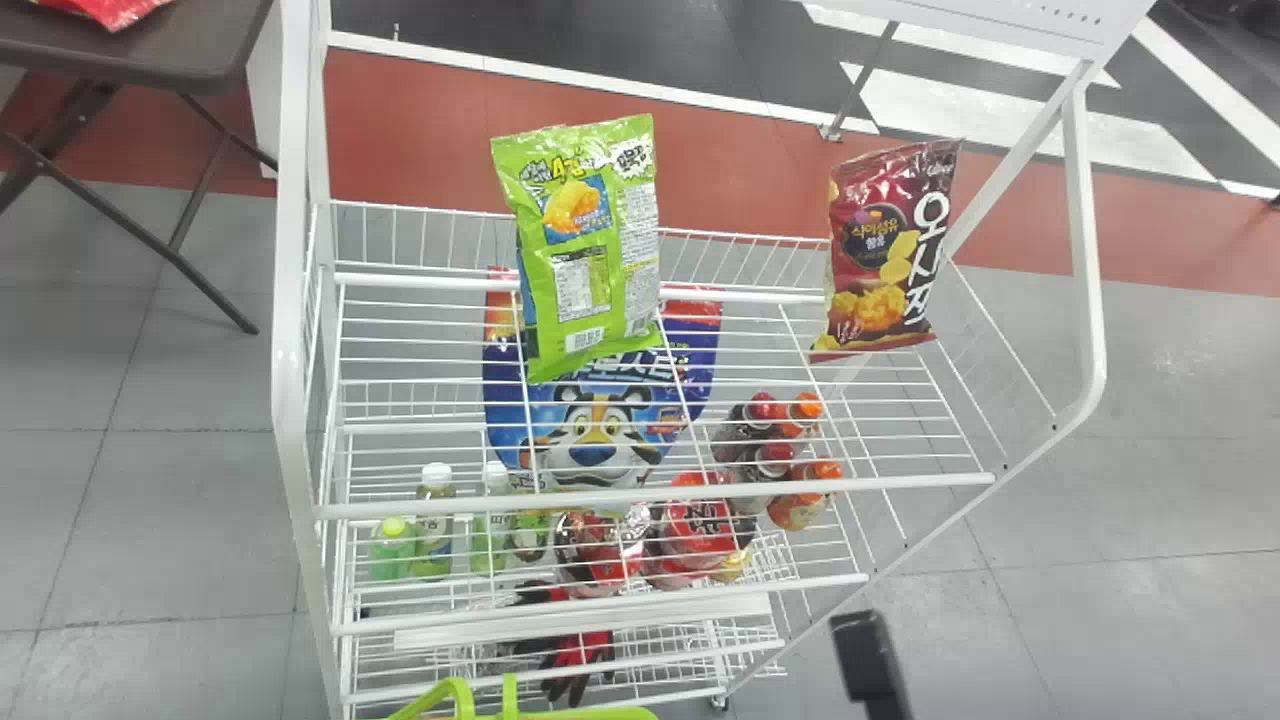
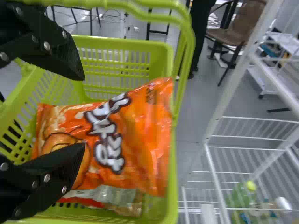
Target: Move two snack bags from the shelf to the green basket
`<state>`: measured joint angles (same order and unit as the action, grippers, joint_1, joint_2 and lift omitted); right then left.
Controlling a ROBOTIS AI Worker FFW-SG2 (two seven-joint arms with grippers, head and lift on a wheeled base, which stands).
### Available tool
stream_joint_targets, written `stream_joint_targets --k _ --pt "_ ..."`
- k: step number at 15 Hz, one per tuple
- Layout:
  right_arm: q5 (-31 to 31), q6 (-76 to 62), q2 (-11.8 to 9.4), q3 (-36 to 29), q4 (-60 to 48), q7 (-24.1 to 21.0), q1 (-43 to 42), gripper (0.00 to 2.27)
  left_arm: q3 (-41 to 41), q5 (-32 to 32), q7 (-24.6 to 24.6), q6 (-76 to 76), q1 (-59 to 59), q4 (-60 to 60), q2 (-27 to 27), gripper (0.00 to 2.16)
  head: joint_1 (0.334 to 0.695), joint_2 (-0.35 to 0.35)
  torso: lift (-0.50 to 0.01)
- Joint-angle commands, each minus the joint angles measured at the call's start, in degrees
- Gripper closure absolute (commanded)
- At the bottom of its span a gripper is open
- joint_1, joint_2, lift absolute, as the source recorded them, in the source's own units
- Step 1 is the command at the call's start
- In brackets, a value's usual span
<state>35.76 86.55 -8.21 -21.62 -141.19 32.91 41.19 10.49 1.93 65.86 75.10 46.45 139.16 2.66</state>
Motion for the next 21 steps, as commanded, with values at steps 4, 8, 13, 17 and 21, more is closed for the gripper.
stream_joint_targets --k 4,8,13,17,21 --pt "-9.9 -52.8 4.4 -1.5 1.8 0.8 1.5 0.08 0.3 -0.5 0.1 -0.1 0.9 0.7 0.3 2.13 0.695 -0.350 -0.012" --pt "-18.8 -91.0 5.4 6.1 6.2 -5.7 8.5 0.08 0.4 -0.5 0.1 -0.1 0.9 0.6 0.3 2.13 0.695 -0.350 -0.012" --pt "-19.9 -97.5 7.3 13.3 6.9 -13.9 12.9 0.08 0.1 -0.5 0.1 -1.1 1.0 0.1 0.2 2.13 0.695 -0.350 -0.012" --pt "-19.9 -90.6 8.3 14.5 6.0 -15.8 12.9 0.08 -0.6 -0.3 0.3 -2.2 1.7 0.1 0.1 2.13 0.695 -0.350 -0.012" --pt "-20.1 -89.2 8.3 14.6 5.1 -15.7 13.0 0.08 -0.6 -0.3 0.4 -2.2 1.7 0.1 0.0 2.13 0.695 -0.350 -0.012"
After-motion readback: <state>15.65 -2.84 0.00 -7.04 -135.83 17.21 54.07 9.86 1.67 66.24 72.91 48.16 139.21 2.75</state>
